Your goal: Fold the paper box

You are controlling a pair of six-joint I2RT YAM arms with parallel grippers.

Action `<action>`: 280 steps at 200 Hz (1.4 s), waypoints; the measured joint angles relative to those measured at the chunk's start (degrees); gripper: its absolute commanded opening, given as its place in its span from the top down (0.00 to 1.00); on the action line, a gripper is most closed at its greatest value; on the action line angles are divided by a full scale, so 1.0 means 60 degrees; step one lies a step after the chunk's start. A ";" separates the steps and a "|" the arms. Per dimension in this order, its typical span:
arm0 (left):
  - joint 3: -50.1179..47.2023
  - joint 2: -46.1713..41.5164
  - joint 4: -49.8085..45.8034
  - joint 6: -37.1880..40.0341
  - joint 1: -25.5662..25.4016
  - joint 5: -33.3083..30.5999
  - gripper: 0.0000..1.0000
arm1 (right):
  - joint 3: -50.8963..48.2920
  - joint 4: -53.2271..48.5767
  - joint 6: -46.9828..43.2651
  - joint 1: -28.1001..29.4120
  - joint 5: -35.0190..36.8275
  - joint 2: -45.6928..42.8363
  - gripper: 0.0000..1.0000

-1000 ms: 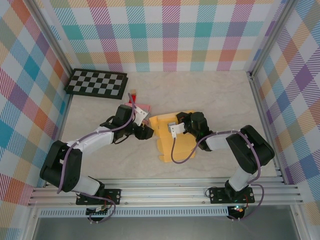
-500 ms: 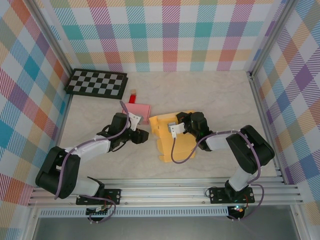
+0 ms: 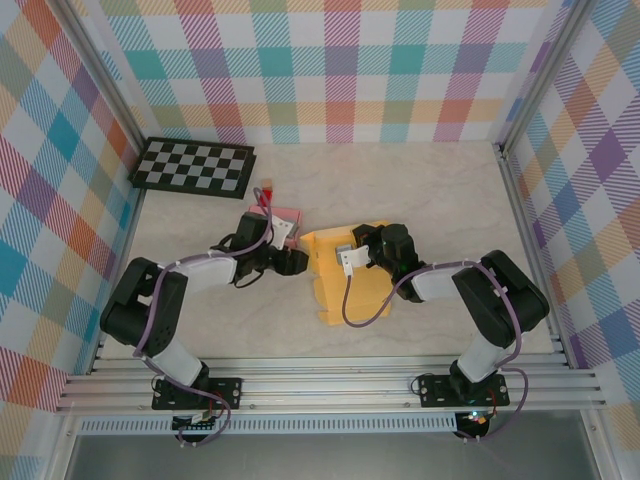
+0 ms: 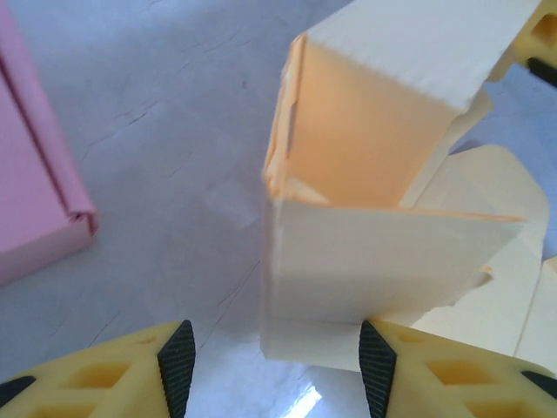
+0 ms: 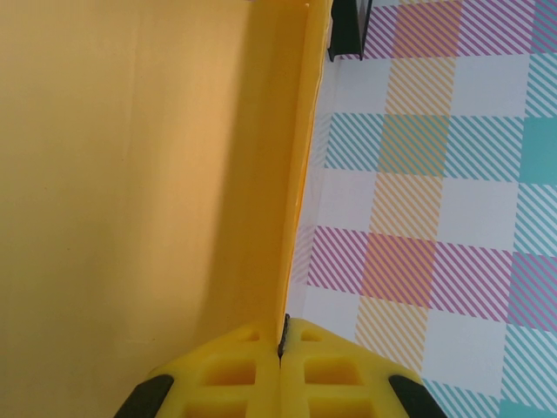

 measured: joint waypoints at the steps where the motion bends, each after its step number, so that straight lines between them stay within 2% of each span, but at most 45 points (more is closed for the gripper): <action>1: 0.0007 0.0007 0.0000 0.0000 0.0000 0.0004 0.47 | 0.0000 -0.0007 0.0000 0.0000 0.0004 0.0000 1.00; 81: 0.0492 0.0517 -0.0007 0.0007 -0.0430 0.0484 0.48 | 0.0000 -0.0051 0.0000 0.0000 0.0040 0.0000 1.00; 179: 0.0678 0.0525 -0.0087 0.0040 -0.0725 0.0463 0.49 | 0.0018 -0.0193 0.0000 0.0000 0.0131 0.0000 1.00; 280: 0.0841 0.0525 -0.0248 -0.0299 -0.1628 -0.0874 0.52 | -0.0255 -0.0153 -0.0069 0.0310 0.0896 -0.0317 1.00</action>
